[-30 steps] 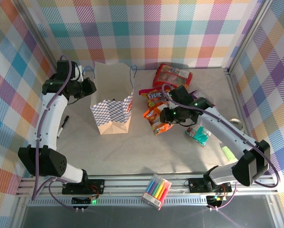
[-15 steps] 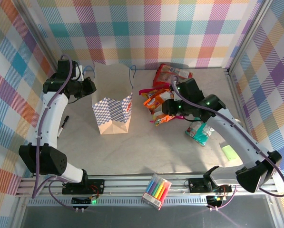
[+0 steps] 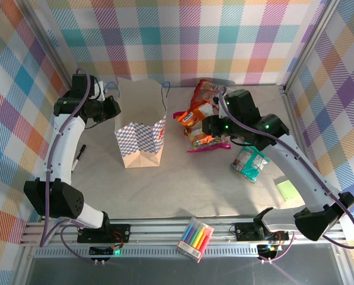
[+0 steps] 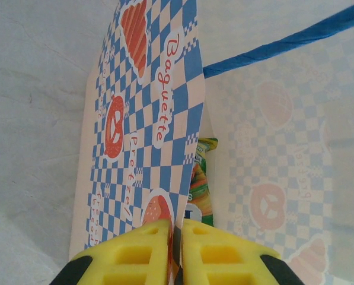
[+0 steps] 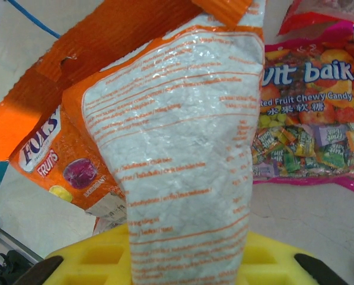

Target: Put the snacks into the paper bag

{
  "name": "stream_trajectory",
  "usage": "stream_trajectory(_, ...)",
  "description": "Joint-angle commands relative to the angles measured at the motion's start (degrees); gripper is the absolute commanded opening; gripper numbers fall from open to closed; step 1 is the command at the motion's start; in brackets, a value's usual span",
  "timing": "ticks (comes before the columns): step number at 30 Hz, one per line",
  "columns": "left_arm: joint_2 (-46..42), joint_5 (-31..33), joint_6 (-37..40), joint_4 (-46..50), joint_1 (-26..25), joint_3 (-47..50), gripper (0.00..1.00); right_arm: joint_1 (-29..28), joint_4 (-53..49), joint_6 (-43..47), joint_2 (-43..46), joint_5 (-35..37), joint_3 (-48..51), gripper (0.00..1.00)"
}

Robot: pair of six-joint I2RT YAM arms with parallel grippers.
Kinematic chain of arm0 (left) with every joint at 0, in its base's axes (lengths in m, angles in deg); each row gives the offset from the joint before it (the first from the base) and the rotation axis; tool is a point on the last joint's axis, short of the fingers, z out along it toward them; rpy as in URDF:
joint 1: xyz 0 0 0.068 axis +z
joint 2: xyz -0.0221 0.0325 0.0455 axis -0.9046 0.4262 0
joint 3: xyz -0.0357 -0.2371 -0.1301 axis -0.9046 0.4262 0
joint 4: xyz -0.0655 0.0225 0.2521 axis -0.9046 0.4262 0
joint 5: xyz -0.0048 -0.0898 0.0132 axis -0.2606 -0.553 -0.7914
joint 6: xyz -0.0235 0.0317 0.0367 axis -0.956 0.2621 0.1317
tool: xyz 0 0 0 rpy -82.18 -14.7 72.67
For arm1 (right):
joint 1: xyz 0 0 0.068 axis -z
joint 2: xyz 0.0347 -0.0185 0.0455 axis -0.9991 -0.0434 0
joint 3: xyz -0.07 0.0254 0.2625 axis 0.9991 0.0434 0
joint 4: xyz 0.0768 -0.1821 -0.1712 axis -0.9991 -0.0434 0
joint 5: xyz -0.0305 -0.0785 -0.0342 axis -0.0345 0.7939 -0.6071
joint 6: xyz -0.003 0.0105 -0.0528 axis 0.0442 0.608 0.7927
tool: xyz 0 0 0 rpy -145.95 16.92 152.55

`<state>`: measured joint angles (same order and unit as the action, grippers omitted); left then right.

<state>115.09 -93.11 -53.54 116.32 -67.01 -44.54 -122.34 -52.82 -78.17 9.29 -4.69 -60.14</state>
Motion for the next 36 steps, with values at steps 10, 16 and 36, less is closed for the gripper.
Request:
stream_trajectory(10,0.0,-2.8,-1.4,-2.0,0.2,0.0,0.13,-0.1,6.9,1.9,0.3,-2.5,-4.7,0.29)
stream_trajectory(16,-0.3,-3.3,-1.7,-2.5,0.3,0.9,0.13,-0.5,9.6,2.4,-2.1,-6.1,-8.3,0.29)
stream_trajectory(36,-1.4,-4.4,-2.0,-4.2,1.0,3.1,0.13,-6.5,11.5,3.0,-10.7,-7.3,-21.5,0.29)
